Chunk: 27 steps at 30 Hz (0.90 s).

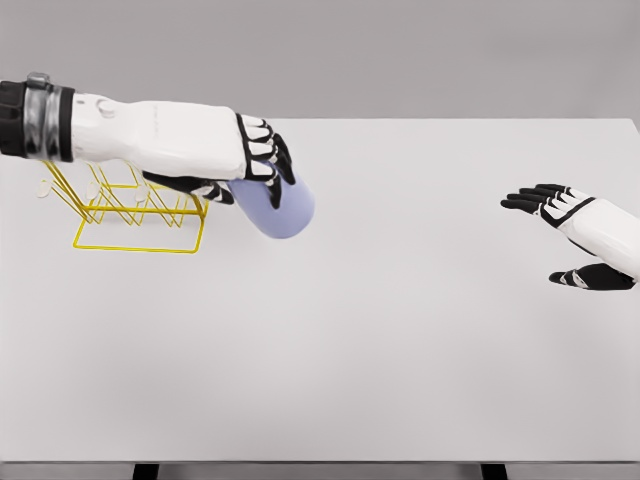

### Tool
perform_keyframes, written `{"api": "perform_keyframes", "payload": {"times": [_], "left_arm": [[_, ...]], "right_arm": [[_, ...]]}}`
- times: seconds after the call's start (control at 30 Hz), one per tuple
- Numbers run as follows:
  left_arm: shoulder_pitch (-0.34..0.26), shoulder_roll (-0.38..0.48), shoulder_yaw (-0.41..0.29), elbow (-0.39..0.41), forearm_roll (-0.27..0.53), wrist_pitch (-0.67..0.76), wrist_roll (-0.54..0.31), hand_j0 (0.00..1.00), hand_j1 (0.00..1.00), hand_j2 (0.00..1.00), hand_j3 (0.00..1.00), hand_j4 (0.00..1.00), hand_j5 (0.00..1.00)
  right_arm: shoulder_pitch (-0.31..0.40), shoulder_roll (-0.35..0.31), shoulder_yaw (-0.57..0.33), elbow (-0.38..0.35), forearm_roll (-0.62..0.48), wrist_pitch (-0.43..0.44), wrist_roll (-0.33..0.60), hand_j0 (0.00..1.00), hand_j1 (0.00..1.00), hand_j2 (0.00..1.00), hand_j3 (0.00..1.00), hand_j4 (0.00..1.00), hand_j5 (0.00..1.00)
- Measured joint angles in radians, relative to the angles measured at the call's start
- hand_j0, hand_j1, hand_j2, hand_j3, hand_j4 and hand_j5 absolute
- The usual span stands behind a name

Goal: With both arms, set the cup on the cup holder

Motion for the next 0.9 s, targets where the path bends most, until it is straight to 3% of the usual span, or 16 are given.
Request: {"api": "perform_keyframes", "payload": {"times": [0.43,0.9], "left_arm": [[0.009,0.146,0.073,0.0,0.107,0.0,0.0,0.47,0.47,0.47,0.47,0.47,0.47],[0.018,0.266,0.075,0.01,0.15,0.0,0.0,0.47,0.47,0.47,0.47,0.47,0.47]], "right_arm": [[0.0,0.001,0.0,0.0,0.0,0.0,0.0,1.0,1.0,1.0,1.0,1.0,1.0],[0.0,0.004,0.001,0.0,0.0,0.0,0.0,1.0,1.0,1.0,1.0,1.0,1.0]]}}
